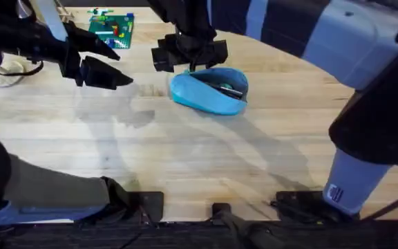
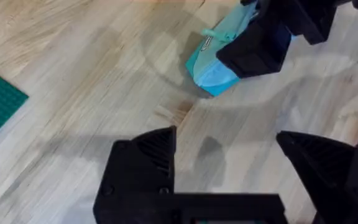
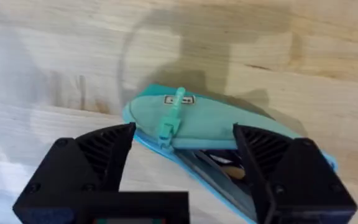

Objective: Unzip the bag, pick up the pens from the table one at a time and place them inside, then zip the bag closed.

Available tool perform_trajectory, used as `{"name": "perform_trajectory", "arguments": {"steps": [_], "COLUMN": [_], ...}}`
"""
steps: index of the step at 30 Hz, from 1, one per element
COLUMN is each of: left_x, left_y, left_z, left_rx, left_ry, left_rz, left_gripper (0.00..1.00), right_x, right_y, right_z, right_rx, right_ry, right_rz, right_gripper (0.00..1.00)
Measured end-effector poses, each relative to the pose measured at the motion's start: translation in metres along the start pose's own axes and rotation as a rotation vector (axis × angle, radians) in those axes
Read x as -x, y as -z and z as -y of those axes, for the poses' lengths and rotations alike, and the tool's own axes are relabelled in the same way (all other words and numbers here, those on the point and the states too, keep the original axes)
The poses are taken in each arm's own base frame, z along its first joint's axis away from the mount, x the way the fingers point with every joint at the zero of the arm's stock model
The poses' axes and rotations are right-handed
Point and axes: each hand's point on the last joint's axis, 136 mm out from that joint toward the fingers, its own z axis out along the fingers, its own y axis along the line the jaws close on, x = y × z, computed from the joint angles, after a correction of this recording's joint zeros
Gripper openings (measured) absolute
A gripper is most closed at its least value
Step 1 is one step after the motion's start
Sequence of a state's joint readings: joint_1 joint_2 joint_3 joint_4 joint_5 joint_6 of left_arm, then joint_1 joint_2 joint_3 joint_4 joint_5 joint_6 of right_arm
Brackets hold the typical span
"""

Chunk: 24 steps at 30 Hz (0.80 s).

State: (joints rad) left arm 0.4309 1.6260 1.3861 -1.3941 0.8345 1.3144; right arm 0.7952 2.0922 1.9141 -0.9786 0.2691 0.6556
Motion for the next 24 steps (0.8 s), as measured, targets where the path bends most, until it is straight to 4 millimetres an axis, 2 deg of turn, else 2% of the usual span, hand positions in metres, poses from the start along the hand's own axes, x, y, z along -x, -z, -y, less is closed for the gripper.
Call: {"name": "perform_trajectory", "arguments": {"steps": [2,8,10,17,24], "left_x": [0.000,0.000,0.000,0.000,0.000], "left_y": [0.000,0.000,0.000,0.000,0.000], "left_z": [0.000,0.000,0.000,0.000,0.000], "left_rx": [0.000,0.000,0.000,0.000,0.000], "left_ry": [0.000,0.000,0.000,0.000,0.000], "left_rz": [0.000,0.000,0.000,0.000,0.000], "left_gripper": [0.994,0.995,0.995,0.994,0.995], "right_x": [-0.006,-0.007,-0.007,-0.012,-0.016], "right_y": [0.000,0.000,0.000,0.000,-0.006], "right_z": [0.005,0.006,0.006,0.000,-0.004], "right_rx": [-0.019,-0.023,-0.022,0.015,0.024], "right_ry": [0.007,0.006,0.005,-0.004,-0.011], "right_rz": [-0.025,-0.030,-0.029,-0.059,-0.079], "right_gripper": [0.953,0.946,0.901,0.837,0.804]}}
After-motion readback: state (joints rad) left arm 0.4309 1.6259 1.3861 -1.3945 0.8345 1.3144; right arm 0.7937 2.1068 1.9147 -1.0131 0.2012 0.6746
